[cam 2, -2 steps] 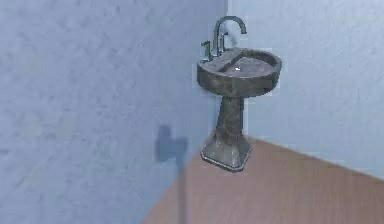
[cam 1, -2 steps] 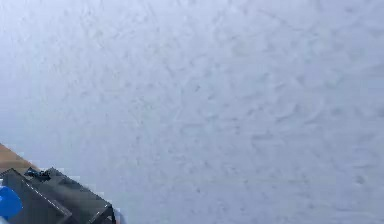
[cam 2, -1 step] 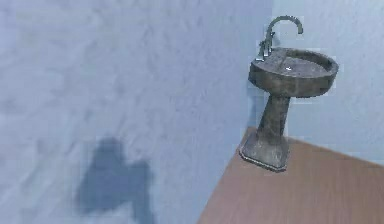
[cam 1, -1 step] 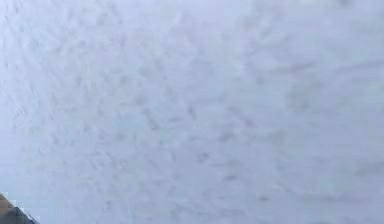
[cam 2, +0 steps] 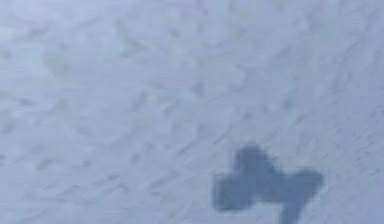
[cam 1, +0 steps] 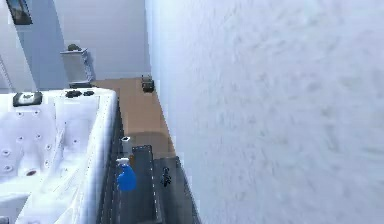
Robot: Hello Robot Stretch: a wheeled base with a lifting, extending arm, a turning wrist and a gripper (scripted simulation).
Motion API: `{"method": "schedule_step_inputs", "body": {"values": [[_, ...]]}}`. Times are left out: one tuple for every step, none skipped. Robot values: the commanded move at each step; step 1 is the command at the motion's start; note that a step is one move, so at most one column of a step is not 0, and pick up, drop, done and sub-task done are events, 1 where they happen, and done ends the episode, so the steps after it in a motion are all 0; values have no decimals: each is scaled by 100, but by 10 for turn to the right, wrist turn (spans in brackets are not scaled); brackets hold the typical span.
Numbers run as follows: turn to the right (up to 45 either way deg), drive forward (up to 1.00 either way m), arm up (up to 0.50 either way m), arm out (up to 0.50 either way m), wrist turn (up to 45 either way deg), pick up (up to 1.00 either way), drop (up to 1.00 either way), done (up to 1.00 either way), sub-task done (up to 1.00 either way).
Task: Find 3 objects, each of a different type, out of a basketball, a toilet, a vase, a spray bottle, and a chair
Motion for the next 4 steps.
{"method": "schedule_step_inputs", "body": {"values": [[-210,0,0,0,0,0,0,0,0],[0,0,0,0,0,0,0,0,100],[-450,0,0,0,0,0,0,0,0],[-450,0,0,0,0,0,0,0,0]]}}
